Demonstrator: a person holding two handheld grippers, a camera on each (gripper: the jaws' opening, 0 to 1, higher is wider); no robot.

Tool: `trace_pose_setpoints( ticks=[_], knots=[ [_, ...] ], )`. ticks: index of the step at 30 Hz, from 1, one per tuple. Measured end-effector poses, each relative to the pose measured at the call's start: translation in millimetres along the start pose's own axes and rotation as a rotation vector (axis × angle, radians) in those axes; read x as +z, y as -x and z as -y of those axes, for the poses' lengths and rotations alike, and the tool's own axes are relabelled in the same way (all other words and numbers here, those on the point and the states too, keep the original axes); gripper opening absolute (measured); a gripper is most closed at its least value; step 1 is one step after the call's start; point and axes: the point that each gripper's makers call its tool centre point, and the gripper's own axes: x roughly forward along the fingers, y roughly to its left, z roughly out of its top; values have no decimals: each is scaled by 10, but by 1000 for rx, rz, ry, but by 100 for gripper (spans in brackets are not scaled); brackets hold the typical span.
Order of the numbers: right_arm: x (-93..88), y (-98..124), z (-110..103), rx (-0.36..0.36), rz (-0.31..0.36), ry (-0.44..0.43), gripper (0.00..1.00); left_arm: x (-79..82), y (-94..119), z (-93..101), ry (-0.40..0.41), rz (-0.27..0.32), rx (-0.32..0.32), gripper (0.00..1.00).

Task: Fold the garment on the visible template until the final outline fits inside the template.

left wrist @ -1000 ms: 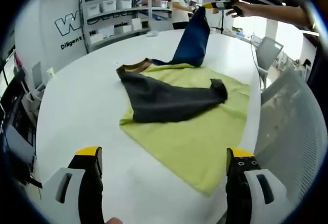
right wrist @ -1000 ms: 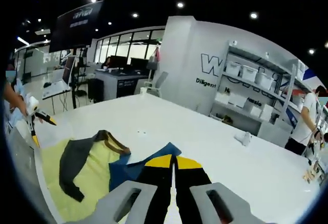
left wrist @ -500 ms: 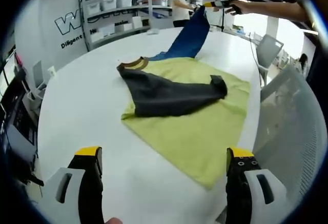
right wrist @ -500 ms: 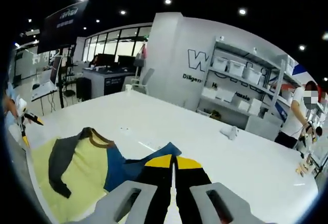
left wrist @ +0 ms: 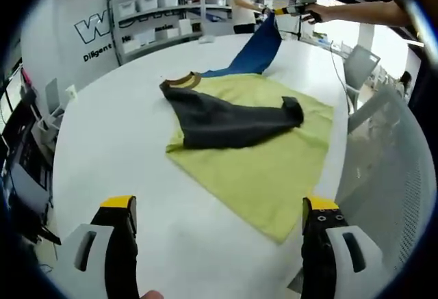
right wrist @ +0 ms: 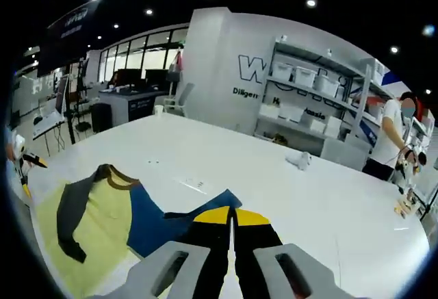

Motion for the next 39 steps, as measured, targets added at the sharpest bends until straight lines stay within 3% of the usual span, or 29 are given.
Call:
trace_pose_setpoints(
  ticks=[15, 34, 39],
  knots=[
    [-599, -172, 153, -57, -96, -46, 0, -45, 2, -6, -1, -30, -9, 97],
    [-1271, -181, 310, -125, -209, -106, 0, -55, 9, 1, 3, -54, -13, 97],
    [-1530, -208, 374, -145, -263, -128, 0, -54, -5, 7, 5, -55, -15, 97]
  ],
)
